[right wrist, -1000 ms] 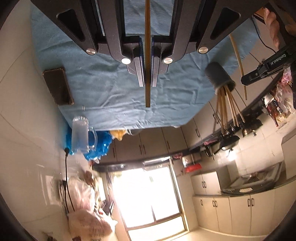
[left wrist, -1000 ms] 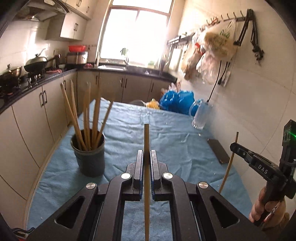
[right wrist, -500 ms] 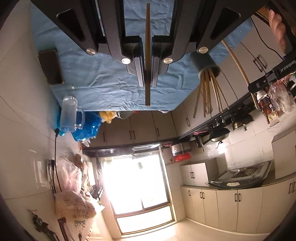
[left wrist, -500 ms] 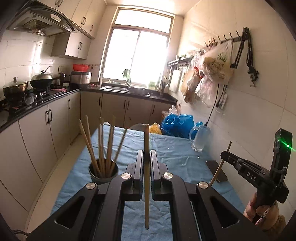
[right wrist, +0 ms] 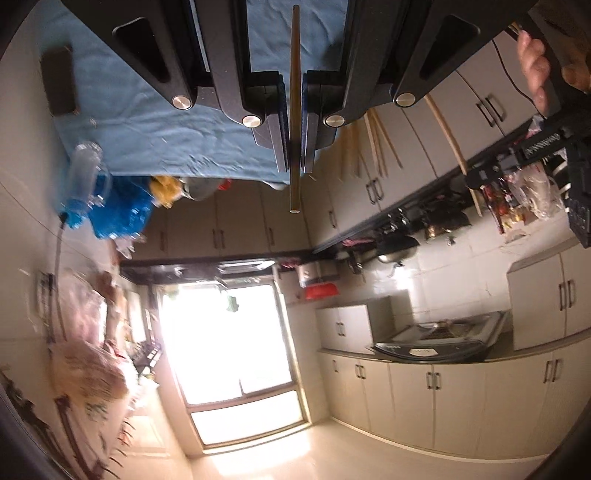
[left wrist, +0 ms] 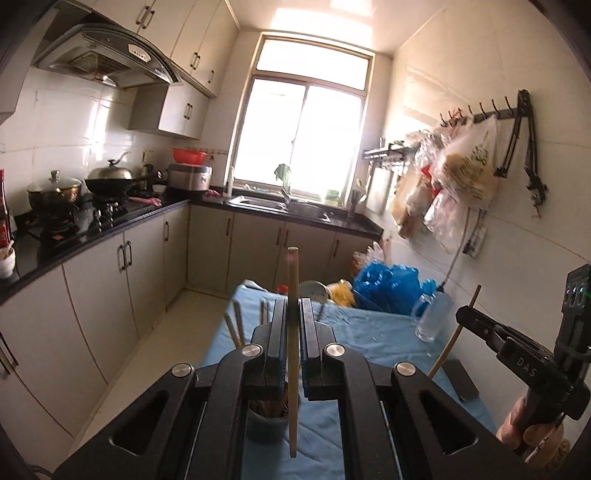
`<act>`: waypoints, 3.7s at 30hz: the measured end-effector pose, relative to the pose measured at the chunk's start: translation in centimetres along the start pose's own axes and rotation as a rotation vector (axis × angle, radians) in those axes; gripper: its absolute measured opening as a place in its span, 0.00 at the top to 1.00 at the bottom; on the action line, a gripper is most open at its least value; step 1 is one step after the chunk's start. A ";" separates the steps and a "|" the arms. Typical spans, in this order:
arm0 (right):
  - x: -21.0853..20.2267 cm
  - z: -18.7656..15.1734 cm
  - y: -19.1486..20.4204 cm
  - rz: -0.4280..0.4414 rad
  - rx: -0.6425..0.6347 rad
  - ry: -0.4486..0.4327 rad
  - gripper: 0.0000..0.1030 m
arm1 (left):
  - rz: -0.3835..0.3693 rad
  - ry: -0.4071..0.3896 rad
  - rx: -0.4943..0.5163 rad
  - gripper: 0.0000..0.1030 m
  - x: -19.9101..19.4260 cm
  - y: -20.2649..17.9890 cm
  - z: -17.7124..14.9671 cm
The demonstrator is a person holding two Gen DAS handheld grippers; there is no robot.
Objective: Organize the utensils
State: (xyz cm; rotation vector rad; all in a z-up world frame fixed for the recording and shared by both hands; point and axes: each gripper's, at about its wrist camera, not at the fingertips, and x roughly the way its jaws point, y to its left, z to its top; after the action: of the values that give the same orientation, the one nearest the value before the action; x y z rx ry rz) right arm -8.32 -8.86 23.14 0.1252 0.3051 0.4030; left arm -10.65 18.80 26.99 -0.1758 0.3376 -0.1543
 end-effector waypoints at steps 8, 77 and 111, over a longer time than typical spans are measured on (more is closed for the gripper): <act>4.7 2.7 4.2 0.098 -0.011 -0.053 0.94 | 0.050 -0.033 0.019 0.95 2.7 1.6 2.8; 11.9 -3.2 1.0 -0.001 0.113 0.091 0.45 | 0.201 0.102 -0.029 0.27 8.5 2.6 -5.2; -2.8 -13.8 3.1 -0.314 0.005 0.013 0.14 | 0.472 0.029 0.075 0.00 -5.3 -0.3 -15.5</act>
State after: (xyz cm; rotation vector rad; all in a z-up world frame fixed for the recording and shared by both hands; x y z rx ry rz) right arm -16.31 -6.38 11.37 0.0778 0.3329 0.0920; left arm -20.88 17.17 14.32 -0.0161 0.3923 0.2969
